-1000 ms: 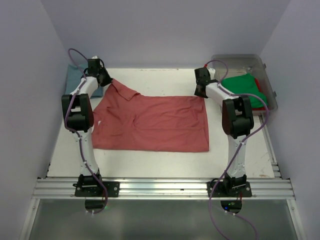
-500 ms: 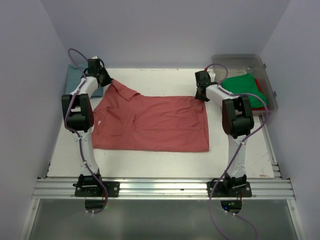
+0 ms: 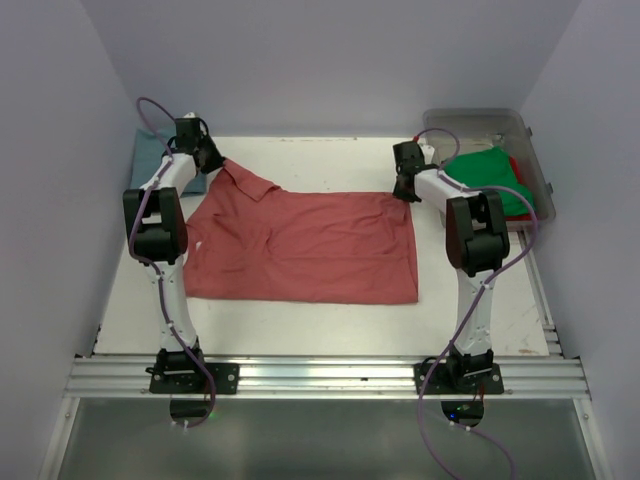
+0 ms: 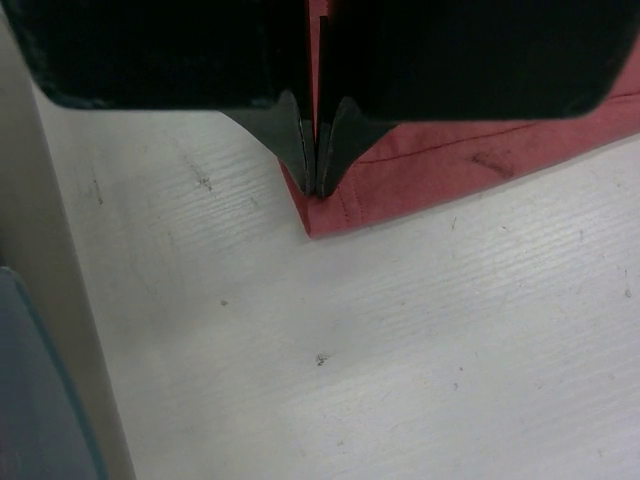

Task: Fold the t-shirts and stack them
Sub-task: Grap the side of the flattened tshirt furthest away from the robot with both arms

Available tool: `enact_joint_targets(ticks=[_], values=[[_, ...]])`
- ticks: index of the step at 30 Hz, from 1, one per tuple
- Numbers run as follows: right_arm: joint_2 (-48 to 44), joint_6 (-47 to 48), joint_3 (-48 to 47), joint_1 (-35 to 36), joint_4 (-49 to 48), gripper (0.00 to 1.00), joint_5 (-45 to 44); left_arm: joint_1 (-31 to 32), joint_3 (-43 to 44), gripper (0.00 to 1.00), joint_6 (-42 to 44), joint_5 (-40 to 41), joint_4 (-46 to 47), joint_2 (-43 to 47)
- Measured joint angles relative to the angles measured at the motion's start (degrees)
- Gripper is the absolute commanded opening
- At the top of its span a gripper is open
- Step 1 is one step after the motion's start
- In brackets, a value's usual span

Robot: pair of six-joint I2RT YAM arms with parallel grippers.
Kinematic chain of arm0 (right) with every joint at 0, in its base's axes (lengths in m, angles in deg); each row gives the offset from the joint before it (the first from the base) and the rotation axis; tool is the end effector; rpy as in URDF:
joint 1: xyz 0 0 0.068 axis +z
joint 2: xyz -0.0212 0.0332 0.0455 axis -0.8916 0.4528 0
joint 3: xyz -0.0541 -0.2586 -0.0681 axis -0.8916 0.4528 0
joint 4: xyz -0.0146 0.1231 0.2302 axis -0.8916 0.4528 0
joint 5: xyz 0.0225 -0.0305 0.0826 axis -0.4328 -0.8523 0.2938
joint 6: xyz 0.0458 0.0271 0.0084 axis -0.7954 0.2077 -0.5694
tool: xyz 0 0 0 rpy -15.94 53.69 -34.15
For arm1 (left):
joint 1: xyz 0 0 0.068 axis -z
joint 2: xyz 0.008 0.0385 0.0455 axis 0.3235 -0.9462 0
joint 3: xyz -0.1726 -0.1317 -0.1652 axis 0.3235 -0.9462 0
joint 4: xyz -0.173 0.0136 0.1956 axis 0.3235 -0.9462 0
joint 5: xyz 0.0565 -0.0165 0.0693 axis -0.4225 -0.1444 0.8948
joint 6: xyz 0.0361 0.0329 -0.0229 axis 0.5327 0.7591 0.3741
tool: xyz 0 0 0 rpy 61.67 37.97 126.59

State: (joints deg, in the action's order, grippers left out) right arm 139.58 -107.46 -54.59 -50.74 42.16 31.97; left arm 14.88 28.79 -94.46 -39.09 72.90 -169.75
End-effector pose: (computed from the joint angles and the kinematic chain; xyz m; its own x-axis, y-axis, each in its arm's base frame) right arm 0.4629 0.0879 0.1612 -0.7017 0.2788 -0.6556 0.3688 0.9295 0.0006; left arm 0.5211 0.0327 0.1886 -0.5728 -0.5502 -0.6076 -0.3310 0.8334 -0.4426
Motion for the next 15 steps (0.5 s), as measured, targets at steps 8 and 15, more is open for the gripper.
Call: enact_joint_targets(ticks=[8,15], values=[[-0.1,0.0,0.1,-0.8,-0.1,0.00,0.0,0.0,0.0,0.00,0.0,0.0,0.0,0.0],[-0.2,-0.1,-1.1,-2.6,-0.3,0.00,0.9,0.0,0.0,0.00,0.0,0.0,0.0,0.0]])
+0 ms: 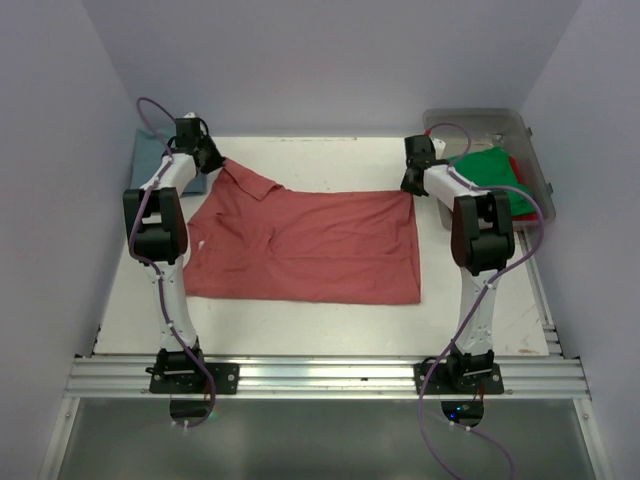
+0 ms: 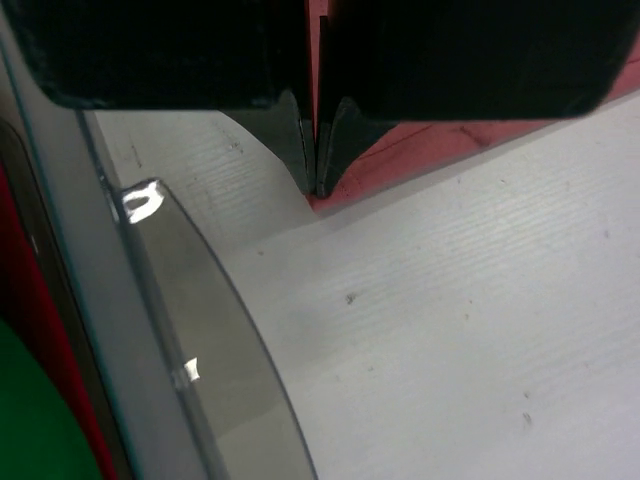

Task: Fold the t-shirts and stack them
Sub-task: Grap the side of the flattened tshirt furthest away from the robot with both arms

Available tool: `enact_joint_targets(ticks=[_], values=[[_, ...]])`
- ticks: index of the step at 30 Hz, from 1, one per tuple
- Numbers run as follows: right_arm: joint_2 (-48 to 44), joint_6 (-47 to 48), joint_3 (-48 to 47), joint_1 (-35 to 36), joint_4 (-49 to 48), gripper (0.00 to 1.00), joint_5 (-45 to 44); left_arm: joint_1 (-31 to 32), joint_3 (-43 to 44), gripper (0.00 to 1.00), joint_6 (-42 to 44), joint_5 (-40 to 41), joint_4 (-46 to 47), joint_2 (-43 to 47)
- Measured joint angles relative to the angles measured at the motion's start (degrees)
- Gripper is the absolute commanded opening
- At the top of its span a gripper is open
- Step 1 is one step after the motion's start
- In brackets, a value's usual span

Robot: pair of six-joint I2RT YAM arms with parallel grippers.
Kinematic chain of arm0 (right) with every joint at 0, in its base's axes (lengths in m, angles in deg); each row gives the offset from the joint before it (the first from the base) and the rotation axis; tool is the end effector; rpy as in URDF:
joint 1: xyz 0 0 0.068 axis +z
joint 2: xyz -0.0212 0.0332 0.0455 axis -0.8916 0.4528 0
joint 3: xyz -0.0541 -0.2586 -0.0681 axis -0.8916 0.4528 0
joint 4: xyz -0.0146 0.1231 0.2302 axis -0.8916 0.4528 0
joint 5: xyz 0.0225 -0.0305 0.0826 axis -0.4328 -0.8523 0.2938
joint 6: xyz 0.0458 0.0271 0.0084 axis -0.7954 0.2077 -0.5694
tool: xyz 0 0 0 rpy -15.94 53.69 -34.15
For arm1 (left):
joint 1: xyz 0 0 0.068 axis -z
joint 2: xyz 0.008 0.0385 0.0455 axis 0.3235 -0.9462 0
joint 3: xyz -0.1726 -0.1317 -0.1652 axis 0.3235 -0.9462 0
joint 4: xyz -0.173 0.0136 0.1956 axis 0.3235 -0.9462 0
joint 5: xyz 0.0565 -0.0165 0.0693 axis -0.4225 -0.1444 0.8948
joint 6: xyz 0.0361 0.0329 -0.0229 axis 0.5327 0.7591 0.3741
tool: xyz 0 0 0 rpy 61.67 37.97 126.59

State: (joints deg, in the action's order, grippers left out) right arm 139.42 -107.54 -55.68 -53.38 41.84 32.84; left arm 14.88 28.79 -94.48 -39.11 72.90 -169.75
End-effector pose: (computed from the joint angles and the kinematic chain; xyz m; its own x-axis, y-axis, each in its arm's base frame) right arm 0.4699 0.0676 0.1685 -0.6739 0.3170 -0.6674 0.4035 0.9146 0.0269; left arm 0.5211 0.0326 0.1886 -0.5728 -0.5505 -0.6073 -0.3310 0.8332 -0.4430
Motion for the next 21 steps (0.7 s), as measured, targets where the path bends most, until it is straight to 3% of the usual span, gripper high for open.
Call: enact_joint_targets(ticks=[10,16,21], values=[[0.0,-2.4,-5.9,-2.5,-2.1,0.00,6.8,0.0,0.0,0.00,0.0,0.0,0.0,0.0],[1.9,-2.9,-16.4,-2.6,-1.3,0.00,8.2,0.0,0.4,0.00,0.0,0.0,-0.3,0.0],[3.2,-2.8,-18.8,-2.6,-1.2,0.00,7.9,0.0,1.4,0.00,0.0,-0.2,-0.5,-0.2]])
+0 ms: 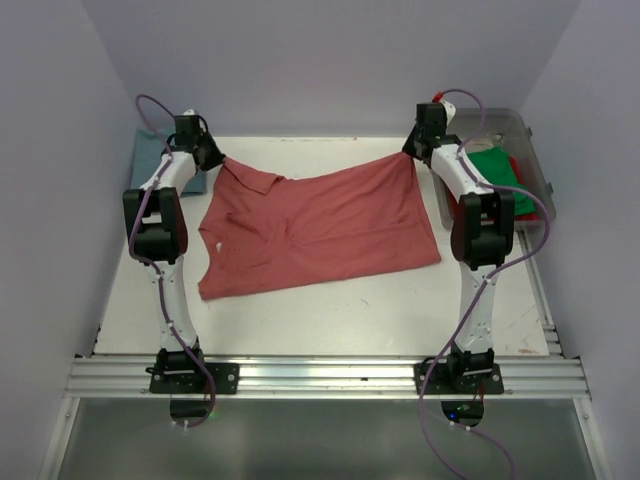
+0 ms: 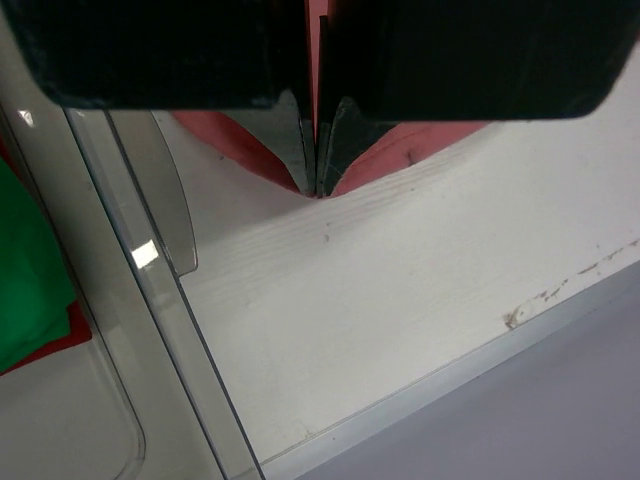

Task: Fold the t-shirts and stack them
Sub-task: Grap the side of the flattened tshirt furthest away from the robot with both arms

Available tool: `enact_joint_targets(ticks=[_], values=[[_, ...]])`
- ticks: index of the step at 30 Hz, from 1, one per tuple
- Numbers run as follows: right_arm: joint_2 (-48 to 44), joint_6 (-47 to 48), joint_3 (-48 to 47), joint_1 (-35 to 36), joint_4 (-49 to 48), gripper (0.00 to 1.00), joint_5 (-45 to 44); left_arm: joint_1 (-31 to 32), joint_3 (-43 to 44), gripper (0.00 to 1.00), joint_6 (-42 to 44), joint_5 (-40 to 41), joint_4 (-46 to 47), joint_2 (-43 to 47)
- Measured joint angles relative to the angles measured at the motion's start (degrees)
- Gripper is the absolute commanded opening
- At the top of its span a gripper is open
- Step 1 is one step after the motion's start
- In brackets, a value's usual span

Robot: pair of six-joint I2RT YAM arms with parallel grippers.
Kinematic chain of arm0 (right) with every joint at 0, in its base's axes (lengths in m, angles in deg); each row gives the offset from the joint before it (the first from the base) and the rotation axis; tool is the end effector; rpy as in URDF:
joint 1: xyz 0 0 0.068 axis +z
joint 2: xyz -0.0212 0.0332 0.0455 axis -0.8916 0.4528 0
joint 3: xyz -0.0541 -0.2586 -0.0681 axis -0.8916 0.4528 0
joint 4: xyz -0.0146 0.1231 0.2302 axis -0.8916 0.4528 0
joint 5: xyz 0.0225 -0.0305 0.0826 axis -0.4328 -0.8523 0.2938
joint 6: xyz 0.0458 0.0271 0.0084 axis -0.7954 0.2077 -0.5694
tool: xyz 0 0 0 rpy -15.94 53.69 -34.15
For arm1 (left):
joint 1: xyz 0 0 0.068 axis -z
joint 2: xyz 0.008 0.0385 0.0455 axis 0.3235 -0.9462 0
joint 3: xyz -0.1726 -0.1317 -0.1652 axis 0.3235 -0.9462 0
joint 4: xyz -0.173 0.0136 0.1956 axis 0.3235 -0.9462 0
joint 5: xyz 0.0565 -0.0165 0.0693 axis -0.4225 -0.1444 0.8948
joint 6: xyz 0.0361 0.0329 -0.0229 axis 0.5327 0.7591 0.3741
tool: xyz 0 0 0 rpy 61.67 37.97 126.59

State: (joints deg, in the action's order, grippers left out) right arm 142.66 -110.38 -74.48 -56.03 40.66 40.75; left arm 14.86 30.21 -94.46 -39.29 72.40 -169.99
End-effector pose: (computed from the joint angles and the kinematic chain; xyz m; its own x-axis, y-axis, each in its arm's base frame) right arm 0.5186 0.0562 0.2485 -0.4764 0.4313 -0.7662 0.3396 0.8941 0.2921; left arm 0.5238 0.0329 0.1939 -0.5667 -0.5498 -0.6136 -0.3238 0.8335 -0.4478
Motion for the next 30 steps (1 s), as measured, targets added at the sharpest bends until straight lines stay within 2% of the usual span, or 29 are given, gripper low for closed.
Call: enact_joint_targets(ticks=[9,15,19,30], values=[[1.5,0.4,0.2,0.0,0.3,0.00,0.0,0.0,0.8,0.00,0.0,-0.1,0.0,-0.1],[1.5,0.7,1.9,0.0,-0.1,0.00,0.2,-0.1,4.2,0.30,0.5,-0.4,-1.3,-2.3],[1.5,1.0,2.4,0.0,-0.1,0.00,0.3,-0.2,4.9,0.37,0.4,-0.2,-1.7,-3.8],[1.5,1.7,2.5,0.0,-0.2,0.00,0.3,-0.7,4.9,0.38,0.4,1.8,-2.0,-4.2]])
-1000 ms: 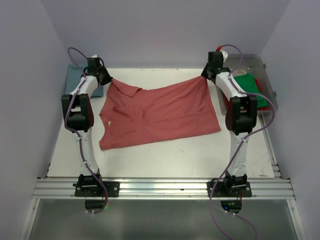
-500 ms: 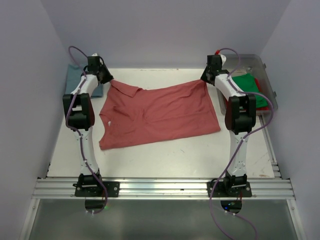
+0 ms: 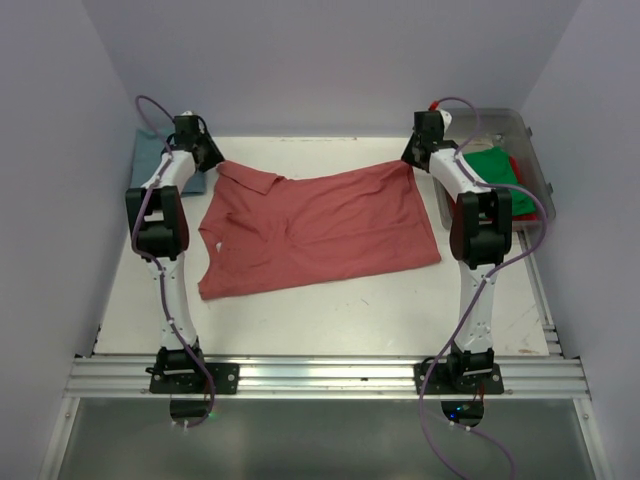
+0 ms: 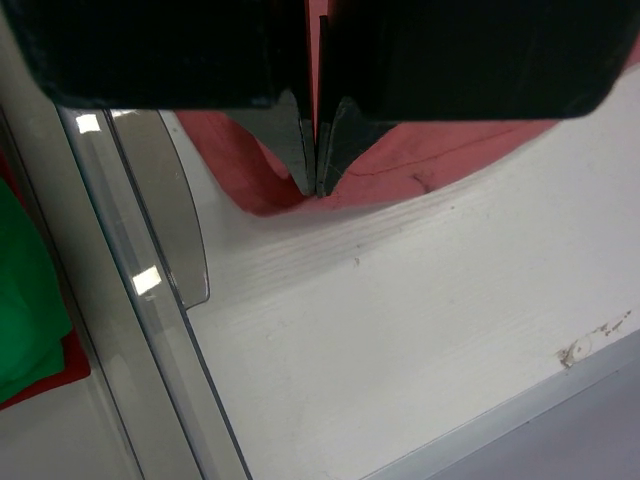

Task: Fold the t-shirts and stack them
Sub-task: Grap the side of the flattened tshirt furthest away from the robot with both arms

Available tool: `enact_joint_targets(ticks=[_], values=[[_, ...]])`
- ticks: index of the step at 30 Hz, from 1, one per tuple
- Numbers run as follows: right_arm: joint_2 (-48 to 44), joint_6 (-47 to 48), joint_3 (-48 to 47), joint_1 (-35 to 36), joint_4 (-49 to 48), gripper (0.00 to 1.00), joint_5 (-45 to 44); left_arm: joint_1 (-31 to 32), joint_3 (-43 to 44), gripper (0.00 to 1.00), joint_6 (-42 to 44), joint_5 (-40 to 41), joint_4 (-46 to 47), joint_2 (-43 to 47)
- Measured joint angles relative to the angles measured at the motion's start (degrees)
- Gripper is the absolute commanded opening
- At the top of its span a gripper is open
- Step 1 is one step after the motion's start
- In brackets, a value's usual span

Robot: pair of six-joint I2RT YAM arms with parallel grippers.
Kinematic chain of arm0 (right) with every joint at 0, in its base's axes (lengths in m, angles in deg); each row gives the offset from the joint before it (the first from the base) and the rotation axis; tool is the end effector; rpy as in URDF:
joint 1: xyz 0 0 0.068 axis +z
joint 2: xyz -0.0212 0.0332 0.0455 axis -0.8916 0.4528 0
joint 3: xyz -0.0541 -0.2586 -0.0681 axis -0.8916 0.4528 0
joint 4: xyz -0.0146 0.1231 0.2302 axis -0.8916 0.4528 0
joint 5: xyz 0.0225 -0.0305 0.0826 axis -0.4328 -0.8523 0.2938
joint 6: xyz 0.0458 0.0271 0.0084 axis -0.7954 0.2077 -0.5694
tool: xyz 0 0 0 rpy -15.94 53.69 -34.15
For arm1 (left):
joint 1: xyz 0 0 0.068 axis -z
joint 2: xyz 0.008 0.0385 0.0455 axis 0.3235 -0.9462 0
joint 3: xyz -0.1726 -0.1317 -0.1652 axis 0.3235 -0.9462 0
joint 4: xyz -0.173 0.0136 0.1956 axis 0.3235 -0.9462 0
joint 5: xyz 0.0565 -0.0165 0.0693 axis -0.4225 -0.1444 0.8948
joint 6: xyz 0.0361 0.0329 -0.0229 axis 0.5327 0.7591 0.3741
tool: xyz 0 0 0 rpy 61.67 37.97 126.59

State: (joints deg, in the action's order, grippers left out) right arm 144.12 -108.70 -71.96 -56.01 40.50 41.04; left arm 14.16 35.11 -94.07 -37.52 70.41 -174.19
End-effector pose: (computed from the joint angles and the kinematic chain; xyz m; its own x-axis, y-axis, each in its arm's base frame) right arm 0.5181 0.0565 0.2210 -0.5383 0.3988 -0.7424 0.3386 0.9091 0.2428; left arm 0.5363 0.0415 0.1817 -0.5643 -0.5527 -0.6133 -0.3598 0.8332 -0.4198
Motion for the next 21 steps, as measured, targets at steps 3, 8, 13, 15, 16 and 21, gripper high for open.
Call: enact_joint_targets(ticks=[3,8,13,15,16,21], values=[[0.0,0.2,0.6,0.0,-0.1,0.00,0.0,-0.2,0.1,0.38,0.0,2.3,-0.1,-0.3],[0.0,0.5,2.0,0.0,-0.1,0.00,0.0,-0.4,1.0,0.38,0.0,5.4,-0.4,-2.5],[0.0,0.9,2.8,0.0,0.0,0.00,0.0,-0.9,1.6,0.36,-0.1,5.6,0.1,-4.2],[0.0,1.1,2.8,0.0,0.0,0.00,0.0,-1.0,1.7,0.34,-0.2,5.5,0.5,-4.4],[0.0,1.2,2.8,0.0,-0.1,0.00,0.0,-1.1,1.7,0.29,-0.2,5.2,0.6,-4.4],[0.0,1.4,2.8,0.0,-0.1,0.00,0.0,-1.3,1.5,0.04,-0.6,2.7,1.4,-4.7]])
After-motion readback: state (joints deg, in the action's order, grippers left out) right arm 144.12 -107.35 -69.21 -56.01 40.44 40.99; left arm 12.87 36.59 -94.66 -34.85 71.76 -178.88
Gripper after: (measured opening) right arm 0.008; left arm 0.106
